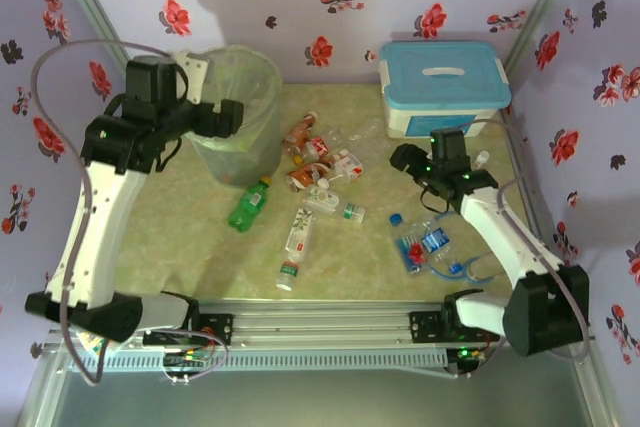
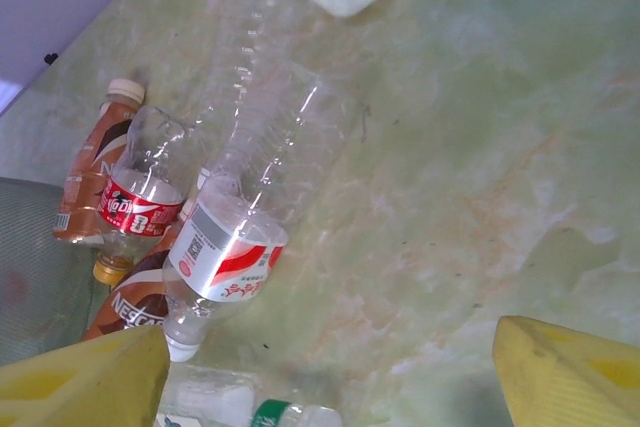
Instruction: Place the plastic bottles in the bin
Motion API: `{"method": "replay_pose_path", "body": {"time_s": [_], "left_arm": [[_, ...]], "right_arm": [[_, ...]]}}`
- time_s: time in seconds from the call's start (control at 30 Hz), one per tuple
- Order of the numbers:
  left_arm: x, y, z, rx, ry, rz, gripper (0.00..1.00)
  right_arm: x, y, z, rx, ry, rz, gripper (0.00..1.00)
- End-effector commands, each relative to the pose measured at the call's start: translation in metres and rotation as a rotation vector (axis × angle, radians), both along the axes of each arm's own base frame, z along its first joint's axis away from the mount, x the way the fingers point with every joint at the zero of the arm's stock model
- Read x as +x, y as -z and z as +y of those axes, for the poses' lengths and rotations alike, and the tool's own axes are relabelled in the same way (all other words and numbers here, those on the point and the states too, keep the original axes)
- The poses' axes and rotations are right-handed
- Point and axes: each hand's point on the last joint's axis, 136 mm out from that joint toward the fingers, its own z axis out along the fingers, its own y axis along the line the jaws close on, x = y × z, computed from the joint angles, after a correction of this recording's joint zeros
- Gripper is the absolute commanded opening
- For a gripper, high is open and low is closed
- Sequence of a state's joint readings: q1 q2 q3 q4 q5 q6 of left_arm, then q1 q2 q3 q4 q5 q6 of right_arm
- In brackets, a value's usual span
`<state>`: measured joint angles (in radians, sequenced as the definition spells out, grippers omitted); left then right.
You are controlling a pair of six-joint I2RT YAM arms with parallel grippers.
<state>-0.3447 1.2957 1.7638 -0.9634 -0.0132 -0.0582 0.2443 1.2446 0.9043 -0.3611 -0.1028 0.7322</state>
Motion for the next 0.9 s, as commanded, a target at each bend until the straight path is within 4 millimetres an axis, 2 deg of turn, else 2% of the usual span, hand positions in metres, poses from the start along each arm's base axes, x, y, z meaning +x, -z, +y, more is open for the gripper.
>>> {"method": "replay_pose_path", "body": {"time_s": [0.0,0.17,0.23,0.33,0.43,0.53,0.7,0.77,0.87], "left_arm": [[-0.015,0.013,-0.001,-0.008,-0.037,0.025,1.0],[-0.032,0.039,-0.024,-0.022,0.012,0.07,1.0],[-0.036,0.057,-0.036,-0.013,0.041,0.11,1.0],[-0.035,0.077,-0.048,-0.019,0.052,0.133,1.0],[-0.037,0.098,-0.055,-0.019,0.054,0.182,1.0],[-0.041,0.109,-0.065,-0.043,0.072,0.203,1.0],[-0.05,0.14,-0.087,-0.049,0.123,0.283,1.0],[-0.054,0.151,-0.091,-0.04,0.127,0.31,1.0],[-0.055,0.158,-0.092,-0.063,0.116,0.311,1.0]], "right_arm": [[0.031,-0.008,0.009,0.091,0.097,-0.051,0.85],[0.06,0.016,0.016,0.105,0.188,-0.04,0.96],[0.069,0.029,0.021,0.11,0.214,-0.024,0.99],[0.081,0.044,0.034,0.139,0.22,0.002,0.99],[0.092,0.052,0.049,0.135,0.218,0.012,0.99],[0.101,0.065,0.056,0.112,0.243,0.071,0.99],[0.114,0.092,0.064,0.114,0.267,0.13,0.99],[0.116,0.099,0.064,0.106,0.278,0.137,0.98],[0.118,0.108,0.063,0.09,0.288,0.152,0.98]]}}
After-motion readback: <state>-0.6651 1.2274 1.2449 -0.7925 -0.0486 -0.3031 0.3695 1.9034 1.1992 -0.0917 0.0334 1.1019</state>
